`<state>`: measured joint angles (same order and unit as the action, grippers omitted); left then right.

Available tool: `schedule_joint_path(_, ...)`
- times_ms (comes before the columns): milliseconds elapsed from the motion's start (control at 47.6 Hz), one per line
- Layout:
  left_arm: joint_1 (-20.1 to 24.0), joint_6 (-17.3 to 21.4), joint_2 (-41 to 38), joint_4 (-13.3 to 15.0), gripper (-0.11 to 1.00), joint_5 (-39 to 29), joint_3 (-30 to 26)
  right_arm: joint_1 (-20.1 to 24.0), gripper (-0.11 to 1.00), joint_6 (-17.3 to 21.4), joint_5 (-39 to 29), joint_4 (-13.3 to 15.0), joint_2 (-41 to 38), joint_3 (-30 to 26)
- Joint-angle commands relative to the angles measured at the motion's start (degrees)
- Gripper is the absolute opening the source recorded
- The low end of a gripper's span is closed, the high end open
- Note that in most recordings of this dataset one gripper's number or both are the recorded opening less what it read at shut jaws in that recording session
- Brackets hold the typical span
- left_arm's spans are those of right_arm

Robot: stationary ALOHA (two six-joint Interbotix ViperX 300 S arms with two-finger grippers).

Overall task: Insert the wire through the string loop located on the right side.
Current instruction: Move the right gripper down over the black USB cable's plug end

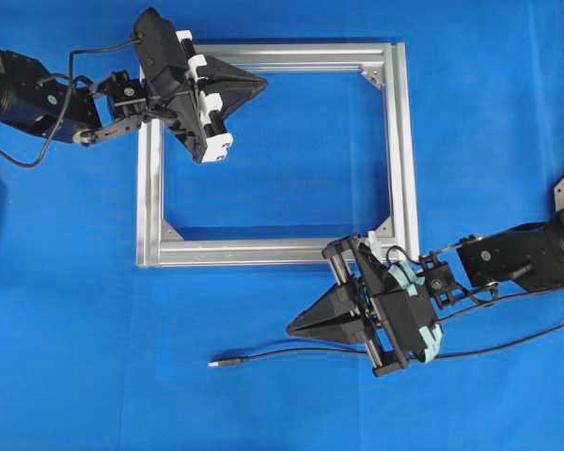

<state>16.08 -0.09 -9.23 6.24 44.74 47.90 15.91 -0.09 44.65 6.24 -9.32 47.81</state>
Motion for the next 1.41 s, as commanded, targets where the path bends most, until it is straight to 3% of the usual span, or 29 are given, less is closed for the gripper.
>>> schedule_joint_path(0,-0.4,-0.1,2.7,-0.8,0.00,-0.4,-1.1,0.5,0.00,0.0,0.1,0.0,2.4,-1.1)
schedule_joint_path(126,-0.4,-0.1,2.7,-0.9,0.00,-0.5,-0.9,0.5,-0.06,0.2,-2.2,0.0,2.9,-1.6)
schedule_joint_path(526,-0.4,0.2,2.7,-0.9,0.00,-0.5,-0.7,0.7,-0.03,1.6,-3.7,0.0,2.8,-2.5)
schedule_joint_path(589,-0.4,0.2,2.7,-0.9,0.00,-0.5,-0.8,0.9,0.02,2.2,-3.6,0.0,2.9,-2.5)
schedule_joint_path(673,-0.5,0.2,2.7,-0.9,0.00,-0.5,-0.7,0.8,0.18,3.5,-3.7,-0.1,2.8,-2.4)
schedule_joint_path(925,-0.4,0.3,2.7,-0.9,0.00,-0.5,-0.6,1.3,0.88,4.8,-4.3,-0.1,2.8,-2.3)
schedule_joint_path(1072,-0.4,0.3,2.7,-0.9,0.00,-0.5,-0.6,2.0,0.84,5.1,-4.3,-1.0,2.3,-3.2)
schedule_joint_path(1387,-0.4,-0.2,2.7,-0.9,0.00,-0.5,-0.8,3.5,0.86,7.4,-3.8,-6.6,-7.1,-8.1)
